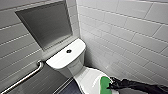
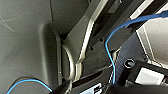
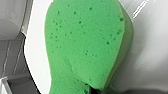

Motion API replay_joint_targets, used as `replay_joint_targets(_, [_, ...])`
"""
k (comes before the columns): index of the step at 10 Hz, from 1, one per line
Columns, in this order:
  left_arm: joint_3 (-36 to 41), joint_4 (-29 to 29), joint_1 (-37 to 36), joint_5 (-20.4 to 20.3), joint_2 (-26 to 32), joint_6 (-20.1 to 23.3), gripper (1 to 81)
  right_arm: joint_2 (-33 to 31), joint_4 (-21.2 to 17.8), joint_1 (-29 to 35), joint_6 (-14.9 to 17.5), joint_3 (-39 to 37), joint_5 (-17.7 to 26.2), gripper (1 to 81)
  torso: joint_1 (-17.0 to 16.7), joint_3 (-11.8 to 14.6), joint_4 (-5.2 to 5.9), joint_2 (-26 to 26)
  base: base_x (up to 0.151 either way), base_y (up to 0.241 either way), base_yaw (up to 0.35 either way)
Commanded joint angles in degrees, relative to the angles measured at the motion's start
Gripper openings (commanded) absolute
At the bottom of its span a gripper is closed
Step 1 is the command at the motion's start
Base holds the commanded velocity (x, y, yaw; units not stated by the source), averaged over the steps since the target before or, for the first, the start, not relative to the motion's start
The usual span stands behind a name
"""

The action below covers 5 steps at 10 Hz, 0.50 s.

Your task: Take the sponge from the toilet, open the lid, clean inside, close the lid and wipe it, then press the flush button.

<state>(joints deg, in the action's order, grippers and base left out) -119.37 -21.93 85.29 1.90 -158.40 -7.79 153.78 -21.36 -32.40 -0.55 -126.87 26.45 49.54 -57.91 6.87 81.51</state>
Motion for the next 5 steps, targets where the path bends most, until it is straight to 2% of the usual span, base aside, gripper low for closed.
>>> replay_joint_targets(1, [1.1, -0.6, 0.6, 4.2, 0.5, 0.1, 81.1, -13.0, 0.2, -0.9, -2.6, 14.3, -2.2, 1.0, 0.0, 0.0, 0.0, 0.0, 0.0, 0.0, 0.0])
replay_joint_targets(2, [1.2, -0.6, 0.6, 4.2, 0.6, 0.1, 81.1, -16.6, 0.2, -3.1, -2.6, 18.2, -4.7, 1.0, 0.0, 0.0, 0.0, 0.0, 0.0, 0.0, 0.0])
replay_joint_targets(5, [1.2, -0.6, 0.6, 4.0, 0.8, 0.1, 81.1, -22.2, 0.6, -9.1, -2.6, 24.9, -9.7, 1.0, 0.0, 0.0, 0.0, 0.0, 0.0, 0.0, 0.0])
